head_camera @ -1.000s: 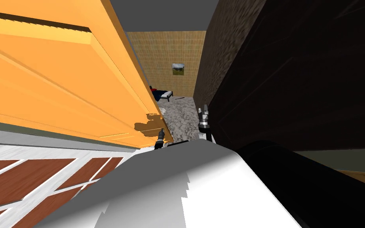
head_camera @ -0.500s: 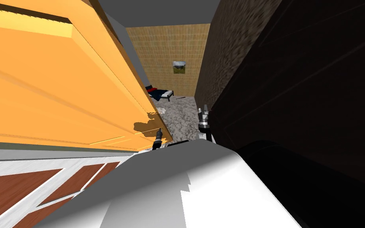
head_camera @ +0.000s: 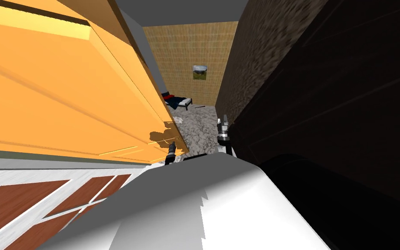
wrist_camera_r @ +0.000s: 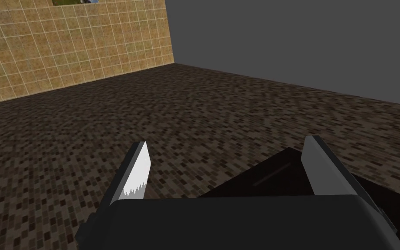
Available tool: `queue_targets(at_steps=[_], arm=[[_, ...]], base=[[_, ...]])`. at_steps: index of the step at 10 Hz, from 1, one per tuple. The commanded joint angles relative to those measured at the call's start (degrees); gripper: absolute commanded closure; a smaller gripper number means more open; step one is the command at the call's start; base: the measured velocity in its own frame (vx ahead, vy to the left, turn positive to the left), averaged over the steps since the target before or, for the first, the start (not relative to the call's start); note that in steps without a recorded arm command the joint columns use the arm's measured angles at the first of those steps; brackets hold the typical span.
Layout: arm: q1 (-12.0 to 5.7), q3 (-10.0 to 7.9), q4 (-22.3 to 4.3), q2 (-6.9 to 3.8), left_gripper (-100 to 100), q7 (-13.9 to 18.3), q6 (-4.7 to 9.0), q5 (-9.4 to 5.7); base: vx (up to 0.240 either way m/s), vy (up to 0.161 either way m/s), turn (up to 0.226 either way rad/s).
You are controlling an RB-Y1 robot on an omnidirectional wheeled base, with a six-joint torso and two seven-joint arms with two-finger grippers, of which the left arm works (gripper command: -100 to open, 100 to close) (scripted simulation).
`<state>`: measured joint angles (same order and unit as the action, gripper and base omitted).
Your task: Push the door open
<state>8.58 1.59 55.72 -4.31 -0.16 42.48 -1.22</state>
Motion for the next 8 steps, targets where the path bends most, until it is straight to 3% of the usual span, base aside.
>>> queue_targets(at_steps=[1, 4, 5, 8], arm=[[0.44, 0.15, 0.45, 0.33, -100, 0.29, -0.07, -0.21], [1.21, 0.38, 1.44, 1.62, -100, 0.69, -0.37, -0.6], [1.18, 0.35, 1.49, 1.25, -100, 0.61, -0.41, -0.5], [1.03, 0.01, 0.88, 0.86, -100, 0.43, 0.28, -0.63]], base=[[-0.215, -0.076, 0.033], [-0.228, -0.097, 0.043], [-0.098, -0.049, 0.013], [0.149, 0.005, -0.023]])
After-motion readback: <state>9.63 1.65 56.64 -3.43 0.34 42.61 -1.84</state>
